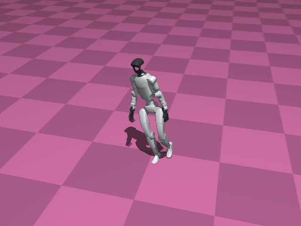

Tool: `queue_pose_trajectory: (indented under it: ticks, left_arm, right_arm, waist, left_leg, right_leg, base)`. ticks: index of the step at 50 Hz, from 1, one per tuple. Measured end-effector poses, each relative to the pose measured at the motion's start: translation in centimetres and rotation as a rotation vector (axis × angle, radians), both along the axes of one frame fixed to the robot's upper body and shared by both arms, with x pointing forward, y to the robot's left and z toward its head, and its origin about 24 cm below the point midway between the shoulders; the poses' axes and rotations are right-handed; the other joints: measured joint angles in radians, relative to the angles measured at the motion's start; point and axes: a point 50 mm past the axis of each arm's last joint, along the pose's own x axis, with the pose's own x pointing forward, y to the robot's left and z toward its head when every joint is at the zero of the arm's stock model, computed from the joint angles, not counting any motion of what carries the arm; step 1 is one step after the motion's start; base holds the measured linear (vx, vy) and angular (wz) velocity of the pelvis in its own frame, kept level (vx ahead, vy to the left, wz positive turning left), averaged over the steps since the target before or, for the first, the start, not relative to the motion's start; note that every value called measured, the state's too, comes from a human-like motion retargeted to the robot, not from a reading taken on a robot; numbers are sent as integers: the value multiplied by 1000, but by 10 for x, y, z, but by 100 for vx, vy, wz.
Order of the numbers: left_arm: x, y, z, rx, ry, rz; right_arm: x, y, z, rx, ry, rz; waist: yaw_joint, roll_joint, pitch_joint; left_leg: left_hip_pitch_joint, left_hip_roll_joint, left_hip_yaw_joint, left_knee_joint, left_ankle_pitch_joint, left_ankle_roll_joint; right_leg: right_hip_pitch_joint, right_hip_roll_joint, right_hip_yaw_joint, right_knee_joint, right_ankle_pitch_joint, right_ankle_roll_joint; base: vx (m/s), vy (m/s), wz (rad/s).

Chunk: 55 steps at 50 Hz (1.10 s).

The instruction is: Walk run

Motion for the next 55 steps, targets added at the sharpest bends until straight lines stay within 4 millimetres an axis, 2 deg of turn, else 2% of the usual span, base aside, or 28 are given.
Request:
queue_pose_trajectory:
  ticks: [3,5,8,10,12,13,14,15,17,18,20,22,23,25,27,30,33,35,37,38,40,42,43,45,47,50,52,55]
  left_arm:
    - [-18,-3,3,-3,-20,72]
    - [-18,-2,7,12,-94,120]
    - [0,6,15,46,-266,178]
    - [23,13,22,56,-402,206]
    - [55,18,32,28,-549,236]
    - [75,19,38,-3,-628,247]
    - [94,19,45,-44,-708,255]
    - [113,18,53,-92,-790,260]
    - [147,15,74,-188,-949,274]
    - [165,10,86,-234,-1037,287]
    - [204,6,114,-324,-1218,306]
    - [238,-1,141,-411,-1357,317]
    - [253,-7,153,-462,-1402,322]
    - [272,-18,172,-582,-1469,338]
    - [280,-26,189,-691,-1532,320]
    - [281,-28,205,-746,-1597,202]
    - [271,-16,207,-657,-1616,47]
    - [259,-6,198,-567,-1581,-24]
    - [242,0,182,-494,-1511,-44]
    - [232,4,171,-463,-1467,-42]
    - [200,15,143,-401,-1334,-42]
    - [180,13,121,-370,-1222,-96]
    - [171,10,112,-352,-1182,-104]
    - [145,7,100,-303,-1123,-78]
    - [126,6,97,-260,-1123,5]
    - [109,11,100,-222,-1153,144]
    - [105,17,103,-219,-1175,206]
    - [111,24,111,-244,-1228,221]
  right_arm:
    - [60,-5,38,-60,-318,85]
    - [87,-6,66,-95,-509,111]
    - [102,-8,98,-132,-728,113]
    - [96,-9,107,-150,-807,93]
    - [78,-12,101,-159,-807,49]
    - [66,-12,95,-155,-787,26]
    - [52,-11,87,-144,-756,11]
    - [37,-10,79,-129,-720,-2]
    - [1,-6,58,-82,-604,7]
    - [-18,-6,48,-65,-532,28]
    - [-51,-6,32,-30,-381,72]
    - [-77,-2,25,29,-288,132]
    - [-89,-3,25,48,-263,160]
    - [-112,-11,30,37,-231,176]
    - [-128,-23,39,-2,-240,156]
    - [-138,-38,54,-46,-284,118]
    - [-134,-44,63,-68,-342,68]
    - [-123,-40,64,-80,-392,28]
    - [-107,-31,61,-99,-448,-29]
    - [-98,-25,59,-104,-476,-60]
    - [-86,-6,53,-76,-515,-120]
    - [-48,7,55,3,-632,-225]
    - [-27,9,60,58,-699,-252]
    - [12,27,76,174,-841,-278]
    - [38,34,98,210,-977,-265]
    - [62,41,134,230,-1142,-144]
    - [68,44,150,231,-1197,-44]
    - [68,42,164,199,-1228,55]
  waist:
    - [61,21,33]
    - [109,39,53]
    - [163,55,69]
    - [195,59,81]
    - [217,56,91]
    - [229,42,88]
    - [249,22,80]
    - [274,-2,70]
    - [273,-47,54]
    - [246,-84,74]
    - [201,-124,92]
    - [194,-40,69]
    - [186,7,56]
    - [163,41,55]
    - [146,61,53]
    - [65,102,46]
    - [-32,118,41]
    - [-67,130,32]
    - [-88,113,23]
    - [-81,102,11]
    - [-47,126,17]
    - [8,155,40]
    - [10,116,23]
    - [-2,79,8]
    - [40,64,9]
    - [158,18,20]
    - [236,-1,31]
    - [308,4,53]
  left_leg:
    - [-94,44,44,-138,-65,17]
    - [-147,54,54,-249,-97,-2]
    - [-221,29,-2,-416,-133,-44]
    - [-234,-7,-53,-520,-132,-127]
    - [-220,-31,-60,-570,-139,-175]
    - [-217,-40,-50,-567,-125,-141]
    - [-211,-49,-27,-558,-102,-67]
    - [-204,-57,1,-545,-74,26]
    - [-140,-90,-33,-477,-239,44]
    - [-124,-154,-92,-426,-284,45]
    - [-76,-172,-42,-344,-357,57]
    - [-16,-58,-79,-394,-375,48]
    - [9,-16,-101,-418,-382,50]
    - [64,0,-122,-456,-377,53]
    - [129,5,-127,-529,-313,35]
    - [233,-15,-158,-624,-177,17]
    - [341,-29,-213,-675,3,-22]
    - [399,-11,-233,-671,134,-49]
    - [442,-15,-240,-596,268,-73]
    - [439,-23,-232,-527,345,-89]
    - [353,32,-183,-158,385,-69]
    - [243,66,-209,113,384,-51]
    - [203,-34,-234,106,379,-64]
    - [124,-80,-218,156,234,-40]
    - [23,-62,-145,161,56,20]
    - [-98,-39,-19,-20,-94,38]
    - [-143,-30,50,-234,-128,46]
    - [-141,-107,15,-605,-166,75]
  right_leg:
    - [49,64,114,-26,28,0]
    - [95,89,138,-48,54,0]
    - [172,128,161,-64,115,0]
    - [234,160,167,-68,181,0]
    - [297,174,82,-73,285,3]
    - [318,171,33,-73,352,11]
    - [331,154,-2,-58,427,50]
    - [339,130,-29,-36,505,104]
    - [300,114,-85,145,637,232]
    - [243,87,-92,371,637,300]
    - [145,52,-118,705,637,396]
    - [48,148,-150,671,626,349]
    - [-7,153,-214,646,592,292]
    - [-134,138,-246,675,457,249]
    - [-243,71,-267,646,327,234]
    - [-352,-38,-289,432,224,278]
    - [-403,-106,-223,147,131,288]
    - [-391,-101,-133,12,81,290]
    - [-371,-116,-154,16,157,259]
    - [-360,-121,-193,71,136,225]
    - [-292,2,-120,185,31,149]
    - [-243,68,-132,242,-41,115]
    - [-212,14,-94,214,-40,131]
    - [-144,-8,-80,196,-61,128]
    - [-59,13,-64,127,-38,112]
    - [66,7,-103,2,113,113]
    - [140,7,-149,-50,241,131]
    - [259,67,-157,-98,418,160]
  base:
    - [93,-2,-231]
    - [107,-2,-189]
    - [103,-15,-110]
    - [115,-28,-37]
    - [104,-38,14]
    - [129,-43,8]
    - [138,-41,-17]
    - [125,-36,-22]
    - [133,-35,21]
    - [152,-34,61]
    - [130,-39,52]
    - [95,-46,-8]
    - [122,-53,-11]
    - [125,-48,3]
    - [114,-35,14]
    - [116,-33,70]
    - [132,-57,85]
    - [130,-66,35]
    - [125,-65,-7]
    - [156,-87,-79]
    - [158,-86,-133]
    - [113,-48,-67]
    - [132,-46,-9]
    - [140,-42,-7]
    - [130,-30,-72]
    - [133,-33,-139]
    - [121,-28,-116]
    - [136,-24,-23]
